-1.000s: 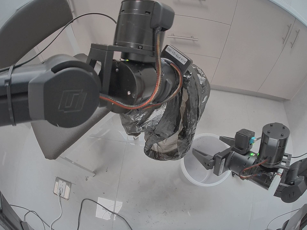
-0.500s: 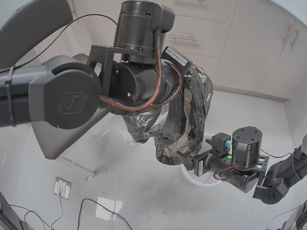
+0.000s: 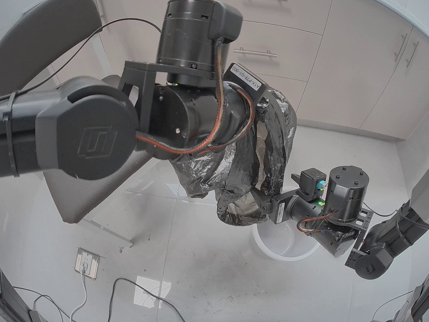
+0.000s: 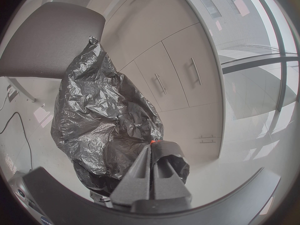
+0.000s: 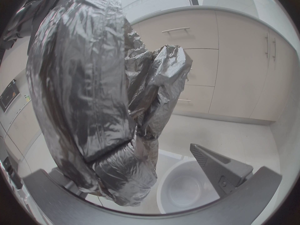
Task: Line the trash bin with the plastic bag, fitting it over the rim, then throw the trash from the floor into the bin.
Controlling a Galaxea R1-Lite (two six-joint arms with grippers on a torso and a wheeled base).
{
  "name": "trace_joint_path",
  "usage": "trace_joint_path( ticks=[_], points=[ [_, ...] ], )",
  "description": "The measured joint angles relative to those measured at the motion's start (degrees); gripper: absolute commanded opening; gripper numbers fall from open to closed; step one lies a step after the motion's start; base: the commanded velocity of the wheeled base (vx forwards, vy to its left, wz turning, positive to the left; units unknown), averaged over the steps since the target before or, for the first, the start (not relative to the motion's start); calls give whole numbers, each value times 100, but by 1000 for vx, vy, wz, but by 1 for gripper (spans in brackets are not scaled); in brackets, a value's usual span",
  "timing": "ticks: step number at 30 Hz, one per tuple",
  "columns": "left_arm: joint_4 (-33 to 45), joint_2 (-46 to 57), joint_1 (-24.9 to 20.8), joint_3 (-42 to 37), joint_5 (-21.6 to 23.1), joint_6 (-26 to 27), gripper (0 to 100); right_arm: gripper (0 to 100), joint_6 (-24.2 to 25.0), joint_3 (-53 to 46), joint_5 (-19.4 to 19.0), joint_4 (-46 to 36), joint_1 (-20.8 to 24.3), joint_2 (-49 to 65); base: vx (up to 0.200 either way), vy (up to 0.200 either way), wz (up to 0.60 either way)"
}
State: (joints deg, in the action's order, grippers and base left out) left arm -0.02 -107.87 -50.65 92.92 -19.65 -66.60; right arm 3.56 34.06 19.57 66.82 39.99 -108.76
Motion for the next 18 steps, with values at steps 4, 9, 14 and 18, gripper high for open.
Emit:
trace_joint_path(
  ticks=[4, 9, 14, 18],
  points=[
    [10, 0, 2, -4, 4, 0, 0, 0, -30, 4, 96, 418, -2, -245, 0, 0, 0],
    [21, -1, 7, -11, 9, 0, 0, 0, -39, -46, 107, 438, -83, -354, 0, 0, 0],
    [2, -28, -74, -41, 17, 20, 0, 0, -39, -145, 107, 399, -234, -155, 0, 0, 0],
    [-5, -56, -221, -96, 17, 56, 0, 0, -133, -251, 112, 223, -418, 262, 0, 0, 0]
  ],
)
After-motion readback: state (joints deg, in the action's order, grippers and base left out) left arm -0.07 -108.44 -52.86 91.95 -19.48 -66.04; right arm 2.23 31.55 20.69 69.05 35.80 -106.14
